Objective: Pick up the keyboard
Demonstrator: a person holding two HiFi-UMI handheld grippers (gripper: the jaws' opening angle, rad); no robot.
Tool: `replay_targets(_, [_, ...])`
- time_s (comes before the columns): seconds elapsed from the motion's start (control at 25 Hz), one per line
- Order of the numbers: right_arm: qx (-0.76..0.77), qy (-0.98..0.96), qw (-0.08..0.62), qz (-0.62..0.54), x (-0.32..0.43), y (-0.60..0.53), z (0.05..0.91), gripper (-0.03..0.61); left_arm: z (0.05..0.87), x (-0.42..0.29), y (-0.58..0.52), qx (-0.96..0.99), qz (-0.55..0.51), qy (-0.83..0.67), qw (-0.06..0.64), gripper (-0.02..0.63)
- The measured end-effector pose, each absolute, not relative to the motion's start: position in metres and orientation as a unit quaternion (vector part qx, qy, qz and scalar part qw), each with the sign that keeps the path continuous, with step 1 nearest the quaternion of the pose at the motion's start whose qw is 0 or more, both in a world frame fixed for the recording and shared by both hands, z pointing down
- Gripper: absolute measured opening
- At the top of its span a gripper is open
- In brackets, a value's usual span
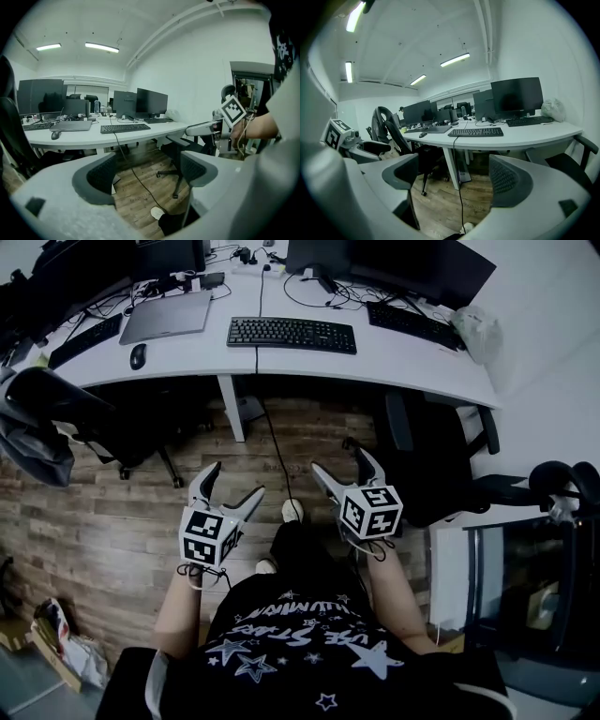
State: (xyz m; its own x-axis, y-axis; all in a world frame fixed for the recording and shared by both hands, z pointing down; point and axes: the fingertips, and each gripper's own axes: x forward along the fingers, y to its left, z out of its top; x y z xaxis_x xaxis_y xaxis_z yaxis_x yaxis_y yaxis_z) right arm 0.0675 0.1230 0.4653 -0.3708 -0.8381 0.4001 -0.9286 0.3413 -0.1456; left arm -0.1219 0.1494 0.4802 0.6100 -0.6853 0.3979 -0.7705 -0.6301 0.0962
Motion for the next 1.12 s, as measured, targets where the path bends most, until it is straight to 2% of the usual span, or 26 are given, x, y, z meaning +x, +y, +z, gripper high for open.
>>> replay_targets(0.2, [0.537,-0.812,0.149,0.172,0.071,0.061,0.473,0.469,0.484,-0.125,0.107,0.878,0.175,-0.422,0.143,0.444])
replay_targets(0.52, [0.527,-0.818,0.169,0.153,0.101,-0.049,0.470,0.489,0.478,-0.121,0.004,0.852,0.192,-0.472,0.117,0.462])
replay_targets(0.88, [0.515,-0.823,0.146,0.189,0.150,-0.126,0.480,0.499,0.480,-0.085,-0.073,0.842,0.249,-0.469,0.089,0.461])
replay_targets(1.12, [0.465,-0.844,0.213,0.162,0.155,-0.153,0.495,0.499,0.484,-0.070,-0.097,0.842,0.276,-0.455,0.090,0.461])
